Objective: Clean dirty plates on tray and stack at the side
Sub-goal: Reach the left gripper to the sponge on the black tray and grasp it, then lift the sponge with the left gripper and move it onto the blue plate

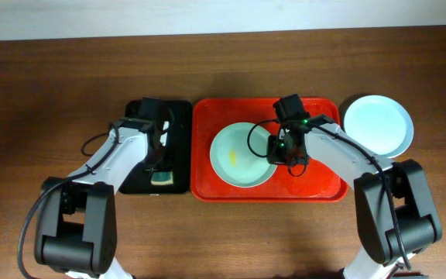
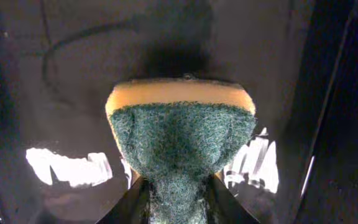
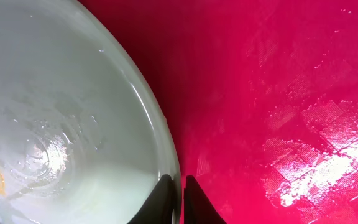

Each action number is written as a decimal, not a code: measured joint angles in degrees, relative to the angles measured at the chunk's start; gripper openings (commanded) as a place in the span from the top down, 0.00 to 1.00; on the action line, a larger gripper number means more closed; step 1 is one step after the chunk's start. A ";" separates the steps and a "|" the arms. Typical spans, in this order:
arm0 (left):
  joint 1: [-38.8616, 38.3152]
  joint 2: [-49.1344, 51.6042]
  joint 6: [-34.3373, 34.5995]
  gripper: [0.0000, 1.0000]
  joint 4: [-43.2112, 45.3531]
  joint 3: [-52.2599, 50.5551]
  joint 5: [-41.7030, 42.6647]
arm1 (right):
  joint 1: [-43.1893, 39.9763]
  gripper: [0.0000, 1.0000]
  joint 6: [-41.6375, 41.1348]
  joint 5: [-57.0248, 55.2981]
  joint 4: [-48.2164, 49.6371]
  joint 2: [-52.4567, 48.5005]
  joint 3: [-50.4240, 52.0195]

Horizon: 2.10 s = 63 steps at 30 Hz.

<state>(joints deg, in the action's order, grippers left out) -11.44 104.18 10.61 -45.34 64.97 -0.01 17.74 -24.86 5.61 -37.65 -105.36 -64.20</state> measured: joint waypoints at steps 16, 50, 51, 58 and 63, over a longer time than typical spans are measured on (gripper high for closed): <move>0.00 -5.35 0.28 1.00 -2.82 4.94 -0.02 | 0.00 0.91 0.00 2.03 -1.07 0.00 0.07; 0.00 4.63 -0.55 1.00 -3.65 8.85 -4.07 | 0.00 0.69 -0.15 6.56 0.26 0.00 0.50; 0.00 5.60 -0.55 1.00 -3.50 8.81 -4.07 | 0.00 0.63 -0.17 6.56 0.28 0.00 0.55; 0.00 6.38 -0.55 1.00 -2.84 8.81 -4.07 | 0.00 0.69 -0.09 6.75 0.46 0.00 0.63; 0.00 2.60 -0.55 1.00 -2.86 8.87 -4.17 | 0.00 0.96 -0.24 6.93 0.59 0.00 0.66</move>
<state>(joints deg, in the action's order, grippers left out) -11.44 106.78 10.07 -48.21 73.84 -4.19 17.74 -25.10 12.53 -37.06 -105.36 -63.55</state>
